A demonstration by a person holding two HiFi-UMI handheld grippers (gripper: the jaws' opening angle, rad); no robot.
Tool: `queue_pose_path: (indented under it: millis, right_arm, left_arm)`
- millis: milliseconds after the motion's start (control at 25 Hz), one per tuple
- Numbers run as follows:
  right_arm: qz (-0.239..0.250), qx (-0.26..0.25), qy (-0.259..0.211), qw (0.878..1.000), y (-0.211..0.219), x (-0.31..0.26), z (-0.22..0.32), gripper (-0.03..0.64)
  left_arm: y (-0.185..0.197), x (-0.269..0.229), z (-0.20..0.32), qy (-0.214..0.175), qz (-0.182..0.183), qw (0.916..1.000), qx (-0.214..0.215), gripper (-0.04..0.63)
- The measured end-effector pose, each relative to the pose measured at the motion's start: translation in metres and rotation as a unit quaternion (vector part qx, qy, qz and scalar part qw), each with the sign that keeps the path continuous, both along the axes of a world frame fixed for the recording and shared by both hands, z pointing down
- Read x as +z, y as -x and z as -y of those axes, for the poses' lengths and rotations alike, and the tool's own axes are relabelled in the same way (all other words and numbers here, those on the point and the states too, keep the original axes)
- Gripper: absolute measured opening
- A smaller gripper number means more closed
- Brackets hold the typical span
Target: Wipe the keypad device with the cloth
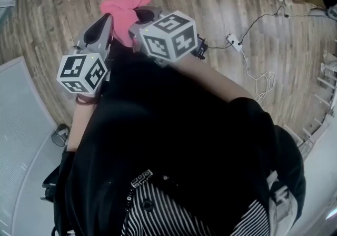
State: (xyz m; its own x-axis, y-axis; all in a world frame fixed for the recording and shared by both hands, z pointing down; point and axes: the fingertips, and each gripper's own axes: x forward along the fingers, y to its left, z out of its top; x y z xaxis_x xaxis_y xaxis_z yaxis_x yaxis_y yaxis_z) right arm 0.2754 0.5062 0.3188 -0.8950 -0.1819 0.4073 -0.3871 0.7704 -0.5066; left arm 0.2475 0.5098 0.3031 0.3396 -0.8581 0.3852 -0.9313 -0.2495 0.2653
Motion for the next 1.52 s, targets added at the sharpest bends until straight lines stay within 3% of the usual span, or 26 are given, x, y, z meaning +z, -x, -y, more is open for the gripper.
queue_pose_path:
  millis: [360, 800, 1160, 1520]
  right_arm:
    - [-0.012, 0.033, 0.001, 0.999, 0.047, 0.0, 0.089, 0.063]
    - [-0.026, 0.064, 0.012, 0.998, 0.149, -0.004, 0.181, 0.063]
    - [-0.047, 0.076, 0.013, 0.996, 0.234, 0.003, 0.211, 0.063]
    - [-0.055, 0.067, 0.01, 0.996, 0.303, 0.015, 0.222, 0.063]
  left_arm:
    - [0.047, -0.002, 0.092, 0.0, 0.004, 0.9993, 0.038, 0.003]
    - [0.149, -0.004, 0.186, 0.007, -0.008, 0.9977, 0.067, 0.003]
    - [0.234, 0.004, 0.218, 0.006, -0.016, 0.9961, 0.086, 0.003]
    - [0.304, 0.017, 0.23, 0.006, -0.025, 0.9971, 0.071, 0.003]
